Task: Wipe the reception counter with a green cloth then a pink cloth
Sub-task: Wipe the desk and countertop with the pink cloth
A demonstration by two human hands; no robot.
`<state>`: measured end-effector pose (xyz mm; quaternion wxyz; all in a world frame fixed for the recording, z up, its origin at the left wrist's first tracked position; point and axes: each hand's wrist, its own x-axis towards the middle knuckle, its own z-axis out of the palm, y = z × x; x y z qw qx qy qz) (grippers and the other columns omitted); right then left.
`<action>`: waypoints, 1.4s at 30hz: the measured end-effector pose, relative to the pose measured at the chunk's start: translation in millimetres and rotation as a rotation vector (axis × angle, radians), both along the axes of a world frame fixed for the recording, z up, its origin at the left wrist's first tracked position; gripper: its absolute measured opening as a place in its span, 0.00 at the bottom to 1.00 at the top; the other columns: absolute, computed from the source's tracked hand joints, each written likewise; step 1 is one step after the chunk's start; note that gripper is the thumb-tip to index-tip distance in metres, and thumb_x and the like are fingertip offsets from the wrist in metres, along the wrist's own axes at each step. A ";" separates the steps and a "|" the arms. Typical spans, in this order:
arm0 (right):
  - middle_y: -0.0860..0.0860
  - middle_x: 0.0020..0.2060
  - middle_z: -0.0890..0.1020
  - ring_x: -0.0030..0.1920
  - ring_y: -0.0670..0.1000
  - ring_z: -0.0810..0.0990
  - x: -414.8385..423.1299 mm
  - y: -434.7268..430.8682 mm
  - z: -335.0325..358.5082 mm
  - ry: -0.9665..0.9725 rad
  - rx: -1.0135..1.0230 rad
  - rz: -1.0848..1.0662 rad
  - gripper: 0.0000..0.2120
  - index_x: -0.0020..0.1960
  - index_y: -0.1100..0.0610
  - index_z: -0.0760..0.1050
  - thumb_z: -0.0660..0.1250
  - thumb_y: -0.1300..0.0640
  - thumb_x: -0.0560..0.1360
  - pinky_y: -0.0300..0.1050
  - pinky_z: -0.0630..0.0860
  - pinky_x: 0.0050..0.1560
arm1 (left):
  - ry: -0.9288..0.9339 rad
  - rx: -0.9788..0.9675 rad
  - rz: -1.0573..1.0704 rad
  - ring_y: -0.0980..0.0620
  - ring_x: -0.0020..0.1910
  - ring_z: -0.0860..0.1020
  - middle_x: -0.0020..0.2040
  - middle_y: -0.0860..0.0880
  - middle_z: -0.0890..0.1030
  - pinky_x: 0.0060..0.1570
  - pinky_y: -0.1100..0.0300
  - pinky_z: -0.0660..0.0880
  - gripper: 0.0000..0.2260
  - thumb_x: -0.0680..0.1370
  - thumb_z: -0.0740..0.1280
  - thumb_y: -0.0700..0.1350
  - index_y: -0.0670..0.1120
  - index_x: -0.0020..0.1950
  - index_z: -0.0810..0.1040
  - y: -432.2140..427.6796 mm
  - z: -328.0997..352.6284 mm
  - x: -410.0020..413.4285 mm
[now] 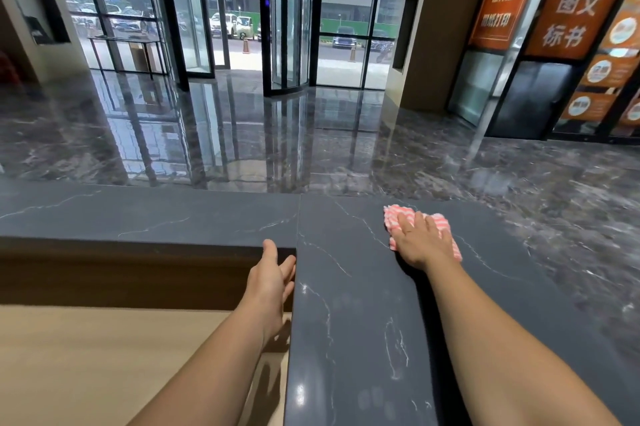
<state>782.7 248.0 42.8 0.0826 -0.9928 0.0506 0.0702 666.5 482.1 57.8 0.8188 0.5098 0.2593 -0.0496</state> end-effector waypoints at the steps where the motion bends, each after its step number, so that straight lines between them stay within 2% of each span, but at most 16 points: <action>1: 0.51 0.79 0.42 0.78 0.52 0.40 6.3 10.6 0.6 0.008 0.005 -0.003 0.27 0.79 0.46 0.43 0.46 0.44 0.83 0.57 0.39 0.76 | 0.009 0.012 -0.015 0.45 0.72 0.67 0.71 0.47 0.72 0.75 0.47 0.56 0.27 0.83 0.50 0.59 0.46 0.78 0.58 1.3 -2.4 2.5; 3: 0.51 0.79 0.41 0.78 0.53 0.39 16.9 34.5 2.7 0.022 0.001 0.047 0.28 0.79 0.46 0.42 0.48 0.45 0.82 0.58 0.38 0.76 | 0.028 0.044 -0.047 0.44 0.72 0.66 0.70 0.49 0.72 0.75 0.46 0.54 0.29 0.82 0.49 0.62 0.47 0.78 0.57 3.1 -6.8 7.1; 6: 0.50 0.79 0.42 0.78 0.52 0.40 28.0 74.5 5.2 0.028 0.007 0.196 0.27 0.79 0.46 0.43 0.46 0.45 0.83 0.58 0.38 0.76 | 0.043 0.072 -0.078 0.44 0.72 0.66 0.70 0.51 0.73 0.75 0.45 0.53 0.32 0.80 0.49 0.65 0.46 0.78 0.57 4.8 -12.3 12.8; 11: 0.50 0.79 0.45 0.79 0.52 0.42 3.7 146.8 1.3 0.023 0.039 0.537 0.26 0.79 0.47 0.46 0.47 0.46 0.83 0.57 0.39 0.75 | 0.019 0.014 -0.034 0.46 0.71 0.69 0.66 0.49 0.77 0.74 0.49 0.58 0.34 0.80 0.49 0.65 0.43 0.78 0.55 9.4 -21.4 19.1; 17: 0.47 0.79 0.46 0.78 0.48 0.43 -39.6 129.5 -6.0 -0.003 0.074 0.661 0.25 0.79 0.44 0.47 0.45 0.47 0.84 0.54 0.40 0.77 | -0.059 -0.183 0.081 0.45 0.72 0.66 0.73 0.41 0.68 0.73 0.53 0.61 0.34 0.81 0.48 0.64 0.42 0.79 0.52 6.0 -21.9 7.3; 20: 0.45 0.79 0.45 0.78 0.46 0.42 -56.2 110.2 -5.1 -0.007 0.066 0.674 0.25 0.79 0.44 0.46 0.45 0.46 0.84 0.52 0.40 0.77 | -0.059 -0.231 0.147 0.44 0.72 0.67 0.74 0.40 0.66 0.72 0.52 0.63 0.34 0.81 0.50 0.63 0.42 0.78 0.53 3.9 -18.5 0.6; 26: 0.45 0.79 0.44 0.78 0.47 0.42 -73.5 77.0 -3.9 -0.008 0.041 0.611 0.25 0.79 0.44 0.45 0.44 0.45 0.84 0.50 0.39 0.77 | -0.061 -0.178 0.159 0.42 0.70 0.70 0.72 0.38 0.68 0.70 0.49 0.66 0.33 0.81 0.52 0.63 0.43 0.78 0.54 0.2 -10.1 -13.8; 34: 0.51 0.79 0.42 0.78 0.52 0.40 -77.7 83.1 -4.2 0.000 0.015 0.330 0.26 0.80 0.47 0.43 0.43 0.47 0.83 0.56 0.39 0.75 | -0.020 -0.151 0.065 0.39 0.68 0.71 0.73 0.38 0.67 0.67 0.47 0.70 0.33 0.80 0.53 0.64 0.45 0.78 0.55 11.2 -6.0 -48.5; 39: 0.52 0.79 0.41 0.78 0.55 0.39 -117.0 134.8 -5.6 -0.013 0.008 0.448 0.27 0.79 0.48 0.42 0.45 0.46 0.83 0.58 0.38 0.75 | -0.018 -0.184 0.070 0.40 0.68 0.71 0.72 0.37 0.68 0.68 0.48 0.69 0.35 0.80 0.51 0.65 0.42 0.78 0.54 11.9 -5.6 -56.8; 42: 0.52 0.79 0.41 0.78 0.54 0.38 -136.6 155.3 -10.7 -0.020 -0.010 0.545 0.26 0.79 0.49 0.43 0.43 0.46 0.83 0.58 0.38 0.76 | -0.012 -0.131 0.065 0.40 0.65 0.74 0.68 0.39 0.73 0.64 0.48 0.72 0.35 0.80 0.48 0.66 0.39 0.74 0.64 8.4 -6.0 -59.4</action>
